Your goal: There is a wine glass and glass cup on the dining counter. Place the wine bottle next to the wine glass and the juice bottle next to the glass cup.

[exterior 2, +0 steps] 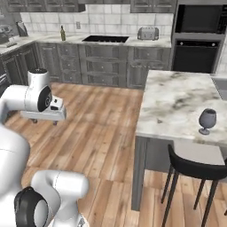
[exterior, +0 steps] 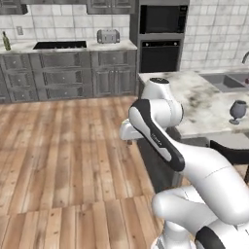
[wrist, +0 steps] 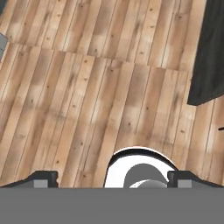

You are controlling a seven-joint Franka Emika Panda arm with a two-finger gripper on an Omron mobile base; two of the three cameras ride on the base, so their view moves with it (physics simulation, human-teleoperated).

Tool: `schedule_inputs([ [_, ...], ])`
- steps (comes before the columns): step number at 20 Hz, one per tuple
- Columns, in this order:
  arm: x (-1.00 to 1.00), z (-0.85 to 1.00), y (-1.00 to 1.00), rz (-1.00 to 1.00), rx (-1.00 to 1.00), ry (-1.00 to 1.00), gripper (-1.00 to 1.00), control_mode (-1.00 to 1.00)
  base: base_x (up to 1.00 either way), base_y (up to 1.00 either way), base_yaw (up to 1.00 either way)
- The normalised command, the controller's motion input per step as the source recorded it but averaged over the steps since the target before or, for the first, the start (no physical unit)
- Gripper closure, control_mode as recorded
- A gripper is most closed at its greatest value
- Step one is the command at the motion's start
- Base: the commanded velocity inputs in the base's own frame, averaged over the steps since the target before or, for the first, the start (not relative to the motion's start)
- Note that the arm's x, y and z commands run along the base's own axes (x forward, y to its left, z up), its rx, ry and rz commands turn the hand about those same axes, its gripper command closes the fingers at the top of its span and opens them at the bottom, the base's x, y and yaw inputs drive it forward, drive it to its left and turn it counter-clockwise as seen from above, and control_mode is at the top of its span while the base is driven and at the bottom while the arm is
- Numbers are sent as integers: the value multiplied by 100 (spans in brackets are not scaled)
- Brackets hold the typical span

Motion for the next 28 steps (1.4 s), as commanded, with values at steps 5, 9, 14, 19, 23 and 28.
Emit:
schedule_inputs([
  [5,0,0,0,0,0,0,-100,100,14,78,1],
  [9,0,0,0,0,0,0,-100,100,10,63,0],
  [14,0,0,0,0,0,0,-100,100,13,66,0],
  [19,0,0,0,0,0,0,-100,100,62,25,-1],
  [23,0,0,0,0,0,0,-100,100,91,-6,-1],
  [28,0,0,0,0,0,0,-100,100,90,-16,0],
])
